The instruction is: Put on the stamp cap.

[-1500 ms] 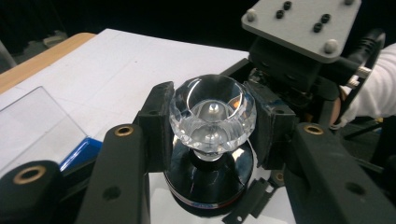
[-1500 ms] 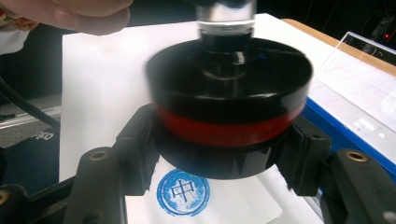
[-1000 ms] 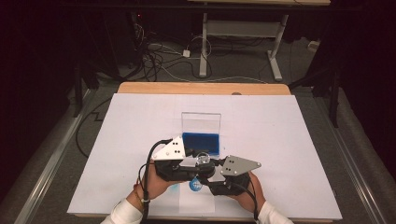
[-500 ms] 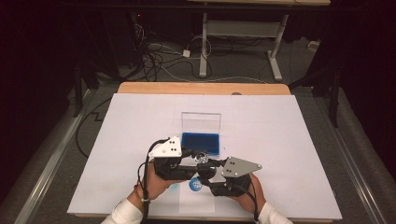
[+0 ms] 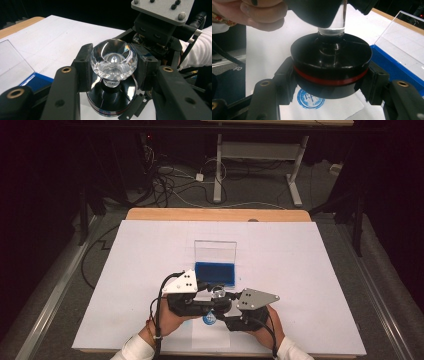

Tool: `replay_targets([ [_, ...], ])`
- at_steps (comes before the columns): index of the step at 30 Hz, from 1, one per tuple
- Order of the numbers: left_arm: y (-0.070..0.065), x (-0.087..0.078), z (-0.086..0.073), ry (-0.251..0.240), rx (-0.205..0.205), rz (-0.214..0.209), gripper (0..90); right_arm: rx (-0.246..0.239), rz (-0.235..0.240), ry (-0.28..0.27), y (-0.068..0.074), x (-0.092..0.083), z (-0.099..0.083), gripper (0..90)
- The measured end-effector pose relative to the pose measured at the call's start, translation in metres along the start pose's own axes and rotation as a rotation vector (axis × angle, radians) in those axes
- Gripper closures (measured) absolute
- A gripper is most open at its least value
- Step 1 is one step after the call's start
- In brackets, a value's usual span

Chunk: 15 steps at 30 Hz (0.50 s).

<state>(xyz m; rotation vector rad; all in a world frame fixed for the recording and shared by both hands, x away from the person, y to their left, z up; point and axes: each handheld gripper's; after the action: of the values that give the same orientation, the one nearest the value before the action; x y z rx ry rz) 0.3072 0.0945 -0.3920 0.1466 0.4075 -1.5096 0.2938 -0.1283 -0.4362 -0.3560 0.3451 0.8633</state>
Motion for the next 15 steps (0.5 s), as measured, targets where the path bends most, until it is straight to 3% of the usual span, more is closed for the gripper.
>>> replay_targets([
  [10, 0.0020, -0.0020, -0.0027, -0.020, -0.008, 0.003, 54.1, 0.058, 0.015, 0.017, -0.0057, 0.0000, -0.0016, 38.8],
  [13, 0.0026, -0.0029, -0.0026, -0.030, -0.015, -0.014, 54.0, 0.012, 0.001, 0.008, -0.0049, -0.0031, 0.0012, 38.7],
  [15, -0.0001, 0.0009, -0.0019, -0.006, 0.006, -0.009, 54.0, 0.001, 0.012, 0.015, -0.0029, -0.0027, 0.0021, 38.7],
])
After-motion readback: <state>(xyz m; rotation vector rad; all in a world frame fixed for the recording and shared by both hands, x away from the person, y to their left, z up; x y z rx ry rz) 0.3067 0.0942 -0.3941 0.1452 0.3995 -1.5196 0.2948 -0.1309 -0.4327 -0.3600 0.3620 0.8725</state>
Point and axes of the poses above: each handheld gripper's, and its own axes: x roughly forward along the jaws, z roughly out of its top, y roughly to its left, and after that the axes turned 13 degrees about -z, right-handed
